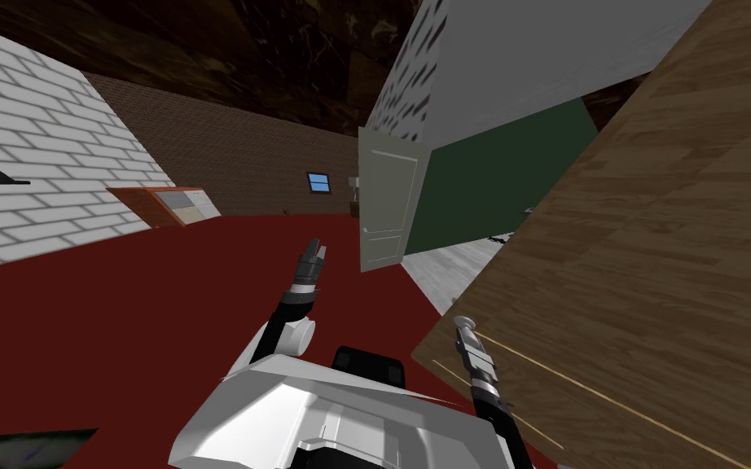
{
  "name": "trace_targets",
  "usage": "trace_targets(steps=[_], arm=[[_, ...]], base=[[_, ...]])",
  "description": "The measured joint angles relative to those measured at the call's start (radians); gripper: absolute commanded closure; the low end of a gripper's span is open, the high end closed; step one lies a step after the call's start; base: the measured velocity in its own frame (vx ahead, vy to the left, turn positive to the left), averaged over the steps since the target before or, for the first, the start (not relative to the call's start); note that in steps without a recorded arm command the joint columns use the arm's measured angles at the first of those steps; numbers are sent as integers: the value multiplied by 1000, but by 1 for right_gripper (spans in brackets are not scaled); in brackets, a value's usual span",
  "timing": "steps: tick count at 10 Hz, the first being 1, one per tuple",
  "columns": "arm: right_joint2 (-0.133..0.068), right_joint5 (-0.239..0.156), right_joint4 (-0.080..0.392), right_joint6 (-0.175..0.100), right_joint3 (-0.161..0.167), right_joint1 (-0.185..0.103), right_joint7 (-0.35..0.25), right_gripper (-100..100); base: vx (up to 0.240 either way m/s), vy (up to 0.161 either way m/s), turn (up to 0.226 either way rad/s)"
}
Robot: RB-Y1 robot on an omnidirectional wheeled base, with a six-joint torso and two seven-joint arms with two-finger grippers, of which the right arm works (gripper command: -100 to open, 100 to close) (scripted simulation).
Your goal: Pull the door open
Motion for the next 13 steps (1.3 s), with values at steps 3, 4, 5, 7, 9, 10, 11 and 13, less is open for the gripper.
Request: trace_targets(steps=[3,4,5,7,9,10,11,13], arm=[[-16,19,-13,-16,31,17,-22,100],[-16,21,-11,-16,34,19,-24,100],[-20,24,-12,-20,39,23,-29,100],[-31,34,-7,-40,54,27,-45,100],[-41,46,-17,-51,72,41,-56,100],[-47,53,-14,-64,82,45,-66,100],[-55,60,-20,-73,92,55,-75,100],[-69,73,-18,-92,111,64,-93,100]], base=[[-158,-5,35],[-107,-11,57],[-170,-27,99],[-174,-47,72],[-179,-43,90],[-214,-39,103],[-208,-35,76],[-191,-23,60]])
